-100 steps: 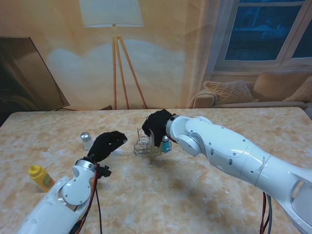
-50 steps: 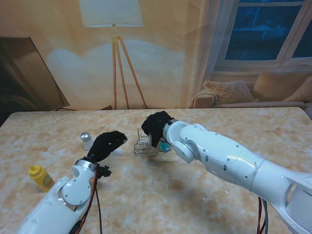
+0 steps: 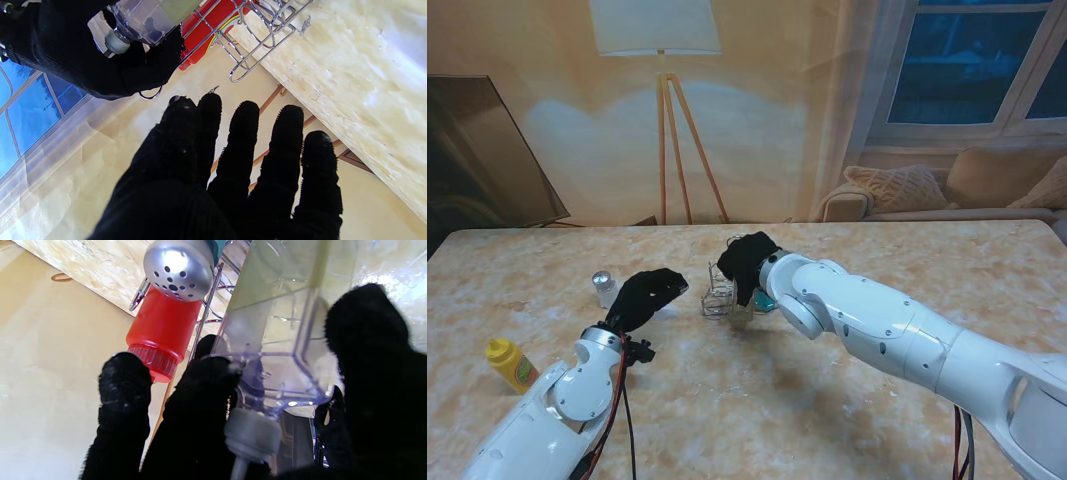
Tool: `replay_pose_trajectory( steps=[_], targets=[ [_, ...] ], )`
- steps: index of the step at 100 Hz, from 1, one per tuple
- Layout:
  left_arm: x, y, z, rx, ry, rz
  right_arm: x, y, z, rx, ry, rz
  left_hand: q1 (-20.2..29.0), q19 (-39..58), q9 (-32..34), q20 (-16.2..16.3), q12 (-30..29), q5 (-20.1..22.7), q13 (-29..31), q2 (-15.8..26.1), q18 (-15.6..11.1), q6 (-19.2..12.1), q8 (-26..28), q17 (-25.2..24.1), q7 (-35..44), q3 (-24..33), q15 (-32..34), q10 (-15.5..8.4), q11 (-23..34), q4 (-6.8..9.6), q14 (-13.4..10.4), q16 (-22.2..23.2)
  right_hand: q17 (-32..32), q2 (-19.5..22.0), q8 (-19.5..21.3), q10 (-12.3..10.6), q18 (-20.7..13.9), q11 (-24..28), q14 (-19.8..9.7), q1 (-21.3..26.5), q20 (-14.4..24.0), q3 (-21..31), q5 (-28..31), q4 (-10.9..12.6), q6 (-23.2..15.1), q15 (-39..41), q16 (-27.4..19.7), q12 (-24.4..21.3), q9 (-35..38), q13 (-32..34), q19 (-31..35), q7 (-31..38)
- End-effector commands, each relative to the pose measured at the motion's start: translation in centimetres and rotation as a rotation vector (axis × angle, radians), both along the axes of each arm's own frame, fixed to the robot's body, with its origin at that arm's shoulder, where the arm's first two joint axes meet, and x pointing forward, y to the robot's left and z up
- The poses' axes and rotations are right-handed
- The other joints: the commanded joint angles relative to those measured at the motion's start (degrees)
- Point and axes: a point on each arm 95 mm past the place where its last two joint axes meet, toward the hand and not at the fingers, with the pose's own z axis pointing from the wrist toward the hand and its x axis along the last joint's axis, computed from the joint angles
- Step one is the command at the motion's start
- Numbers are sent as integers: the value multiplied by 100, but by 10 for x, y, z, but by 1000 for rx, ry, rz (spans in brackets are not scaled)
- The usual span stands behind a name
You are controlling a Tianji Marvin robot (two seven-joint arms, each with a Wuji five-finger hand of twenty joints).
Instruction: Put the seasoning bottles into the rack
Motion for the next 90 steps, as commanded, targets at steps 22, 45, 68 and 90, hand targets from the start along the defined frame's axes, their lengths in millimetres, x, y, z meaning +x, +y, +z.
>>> replay_pose_trajectory(
  steps=[22, 45, 68, 90],
  targets=[
    [-1, -2, -1, 0, 6, -11, -1, 6, -5, 0, -21, 13, -18, 25, 47, -7, 44, -125, 36, -88, 2, -14, -30, -11, 78, 138, -21, -11, 60, -35, 15, 134, 83, 765, 547, -264, -83, 784, -447, 369, -86, 532, 812, 473, -882, 173, 164, 463, 432, 112, 207, 1746],
    [-1, -1, -1, -2, 7, -13, -1, 8, -8, 8, -58, 30, -30, 25, 37, -6, 43, -128, 36, -91, -2, -9, -34, -6, 81, 149, -21, -4, 54, -39, 13, 135, 44, 800, 588, -315, -178, 951, -528, 325, -117, 508, 735, 514, -920, 177, 140, 550, 331, 116, 214, 1834],
    [0, -1, -1, -3, 9, -15, -1, 8, -8, 3, -87, 47, -26, 23, 61, -8, 47, -123, 46, -116, -8, -24, -32, -6, 94, 166, -15, -17, 67, -40, 15, 137, 34, 718, 620, -381, -207, 1130, -587, 272, -125, 553, 720, 545, -939, 315, 170, 632, 299, 118, 249, 1983],
    [0, -1, -1, -4, 7, -17, 0, 9, -10, -13, -105, 63, -39, 19, 50, -8, 47, -129, 45, -131, -7, -29, -33, -9, 102, 175, -12, -21, 65, -43, 14, 140, 28, 646, 546, -456, -185, 1249, -594, 288, -127, 619, 714, 561, -972, 423, 194, 674, 299, 113, 275, 2165]
  ],
)
